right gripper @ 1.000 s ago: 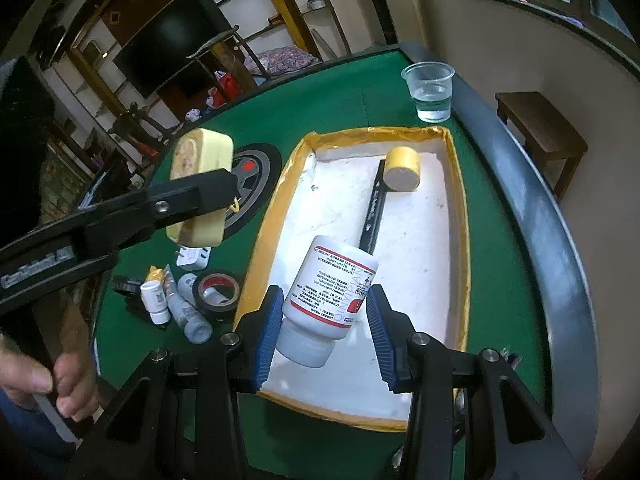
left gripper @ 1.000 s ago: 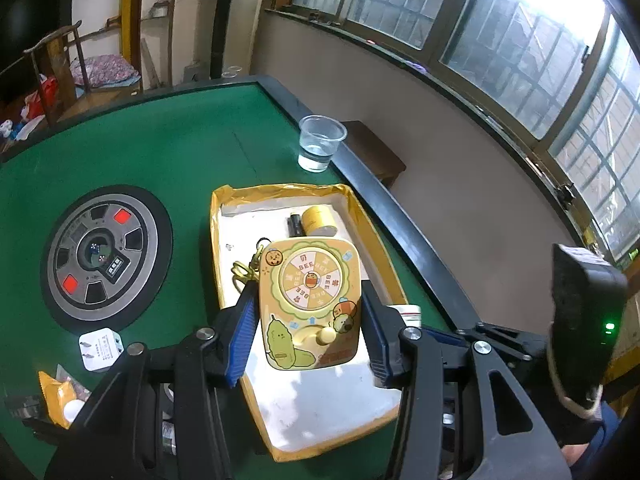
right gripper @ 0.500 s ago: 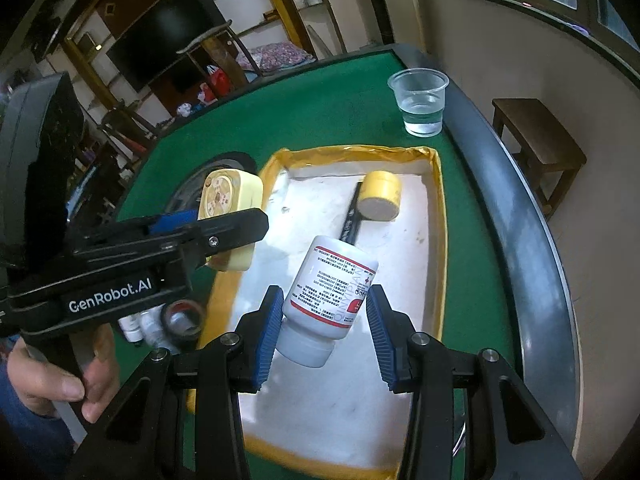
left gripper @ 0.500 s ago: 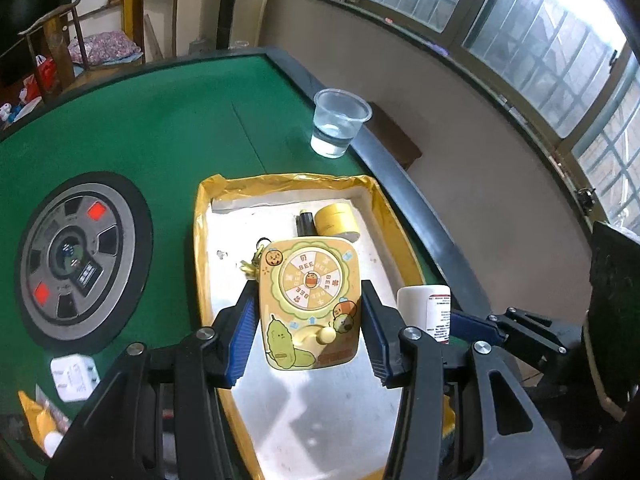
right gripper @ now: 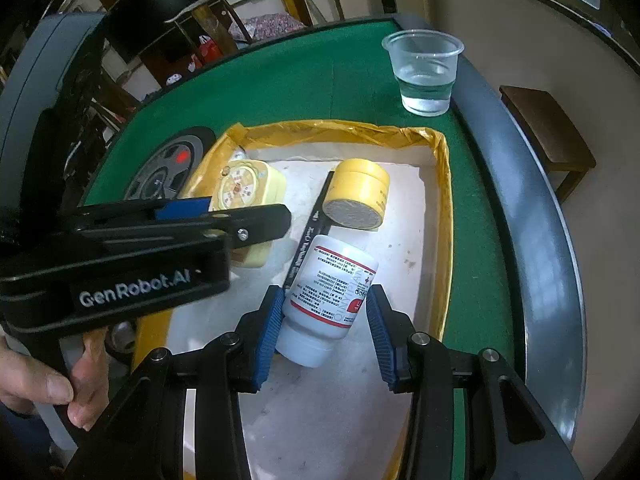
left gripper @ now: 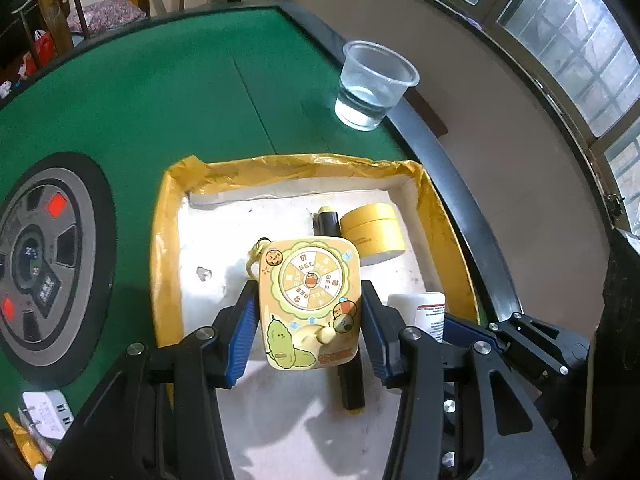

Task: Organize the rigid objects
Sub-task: 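Carry the tin and white bottle to the tray and release both inside, then return both grippers to the pile and grasp the black round holder with the left gripper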

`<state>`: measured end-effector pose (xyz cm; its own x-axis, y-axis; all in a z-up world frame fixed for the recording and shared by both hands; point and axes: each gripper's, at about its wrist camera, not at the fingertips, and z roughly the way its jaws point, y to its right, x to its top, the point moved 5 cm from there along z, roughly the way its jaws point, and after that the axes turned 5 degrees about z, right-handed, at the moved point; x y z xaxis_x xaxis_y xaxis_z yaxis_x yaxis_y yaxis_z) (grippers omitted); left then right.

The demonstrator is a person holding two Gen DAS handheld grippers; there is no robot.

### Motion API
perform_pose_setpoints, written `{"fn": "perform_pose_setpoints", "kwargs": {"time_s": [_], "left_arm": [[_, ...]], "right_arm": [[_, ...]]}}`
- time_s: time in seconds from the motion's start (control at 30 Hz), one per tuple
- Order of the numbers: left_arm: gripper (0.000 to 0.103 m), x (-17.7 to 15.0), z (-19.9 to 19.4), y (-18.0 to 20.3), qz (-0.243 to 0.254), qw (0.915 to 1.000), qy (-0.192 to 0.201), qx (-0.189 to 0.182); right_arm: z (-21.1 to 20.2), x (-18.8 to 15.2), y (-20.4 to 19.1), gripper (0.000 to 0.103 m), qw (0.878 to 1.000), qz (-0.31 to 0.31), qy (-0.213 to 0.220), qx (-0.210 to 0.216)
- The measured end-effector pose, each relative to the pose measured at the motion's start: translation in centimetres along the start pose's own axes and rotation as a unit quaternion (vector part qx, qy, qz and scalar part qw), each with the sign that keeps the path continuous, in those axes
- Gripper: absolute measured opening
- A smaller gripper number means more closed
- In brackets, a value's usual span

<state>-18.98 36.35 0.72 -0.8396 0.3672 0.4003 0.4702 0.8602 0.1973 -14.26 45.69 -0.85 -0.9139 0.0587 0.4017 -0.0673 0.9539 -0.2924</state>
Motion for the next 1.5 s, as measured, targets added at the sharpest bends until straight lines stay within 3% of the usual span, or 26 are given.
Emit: {"fn": "perform_pose_setpoints", "kwargs": {"time_s": [0.67, 0.83, 1.13, 1.5], "left_arm": [[0.046, 0.9, 2.4, -0.3, -0.005, 0.9997, -0.022, 0.006], [0.048, 0.9, 2.2, -0.2, -0.004, 0.9996, -0.026, 0.003], [0.048, 1.0, -0.4, -0.3, -0.016, 0.9998, -0.006, -0.013], [0.048, -1.8, -6.1, -0.9, -0.011, 0.9984, 0.032, -0.046]], "right_arm": [[1.5, 1.6, 0.5, 0.039, 0.999, -0.030, 0.001, -0.036], [0.7, 1.6, 0.3, 0.050, 0.999, -0.029, 0.009, -0.032], [-2.4, 1.1, -0.7, 0.052, 0.999, -0.012, 0.035, -0.016], [-5.2, -2.2, -3.8, 0.053, 0.998, 0.027, 0.049, 0.032]]}}
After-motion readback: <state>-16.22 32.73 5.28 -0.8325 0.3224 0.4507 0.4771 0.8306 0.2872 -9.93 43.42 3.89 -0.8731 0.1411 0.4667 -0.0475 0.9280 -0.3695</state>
